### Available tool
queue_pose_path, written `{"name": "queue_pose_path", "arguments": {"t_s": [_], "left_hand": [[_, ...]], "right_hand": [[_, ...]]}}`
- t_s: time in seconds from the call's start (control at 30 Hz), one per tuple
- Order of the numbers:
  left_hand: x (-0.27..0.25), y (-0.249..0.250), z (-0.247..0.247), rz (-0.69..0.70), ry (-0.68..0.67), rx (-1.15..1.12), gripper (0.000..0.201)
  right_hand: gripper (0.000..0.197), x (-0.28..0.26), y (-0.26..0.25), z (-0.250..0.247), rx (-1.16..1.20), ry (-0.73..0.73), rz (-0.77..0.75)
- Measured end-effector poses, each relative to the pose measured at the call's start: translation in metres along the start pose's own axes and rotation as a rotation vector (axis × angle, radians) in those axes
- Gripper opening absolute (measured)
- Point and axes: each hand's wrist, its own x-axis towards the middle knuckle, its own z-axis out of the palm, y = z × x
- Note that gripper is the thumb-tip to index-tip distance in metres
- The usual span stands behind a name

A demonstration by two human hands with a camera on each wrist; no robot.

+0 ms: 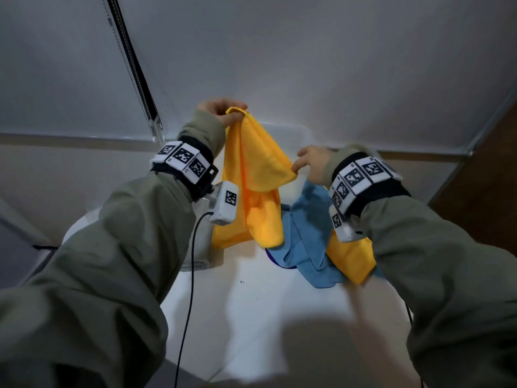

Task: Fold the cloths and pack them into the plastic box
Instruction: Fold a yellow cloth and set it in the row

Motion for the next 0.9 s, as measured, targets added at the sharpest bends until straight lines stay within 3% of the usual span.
{"name": "queue_pose_path", "arguments": {"t_s": [0.07, 0.1, 0.13, 0.2, 0.3, 0.43, 0.5, 0.6, 0.7, 0.83, 0.9], "left_hand": [[0.000, -0.001, -0.012, 0.011, 0.031, 0.104, 0.028], [-0.002, 0.000, -0.016, 0.007, 0.033, 0.136, 0.022], [-0.003, 0.001, -0.020, 0.005, 0.032, 0.161, 0.013], [-0.003, 0.008, -0.025, 0.015, 0.046, 0.183, 0.021], [-0.004, 0.024, -0.034, 0.082, 0.070, 0.021, 0.012], [-0.002, 0.025, -0.037, 0.109, 0.065, -0.014, 0.032], [-0.004, 0.027, -0.033, 0.110, 0.080, -0.006, 0.024], [-0.007, 0.030, -0.029, 0.121, 0.103, -0.075, 0.017], [-0.008, 0.031, -0.023, 0.059, 0.060, 0.060, 0.007], [-0.008, 0.031, -0.009, 0.027, 0.009, 0.129, 0.020], [-0.009, 0.030, 0.006, 0.022, -0.030, 0.111, 0.022]], "right_hand": [[0.022, -0.003, 0.006, -0.010, 0.154, 0.116, 0.057], [0.019, -0.004, 0.008, -0.015, 0.306, 0.221, 0.093], [0.021, -0.004, 0.010, -0.021, 0.453, 0.346, 0.113], [0.022, -0.002, 0.013, -0.033, 0.634, 0.572, 0.077], [0.024, -0.003, 0.010, -0.051, 0.900, 0.766, -0.026], [0.014, 0.001, 0.011, -0.060, 0.913, 0.804, -0.014], [0.005, 0.003, 0.011, -0.058, 0.885, 0.830, 0.005], [0.019, 0.003, 0.013, -0.054, 0.912, 0.876, 0.016], [0.020, 0.002, 0.015, -0.052, 0.887, 0.828, 0.038], [0.022, 0.003, 0.019, -0.050, 0.680, 0.747, 0.212], [0.033, 0.001, 0.006, -0.049, 0.596, 0.712, 0.128]]}}
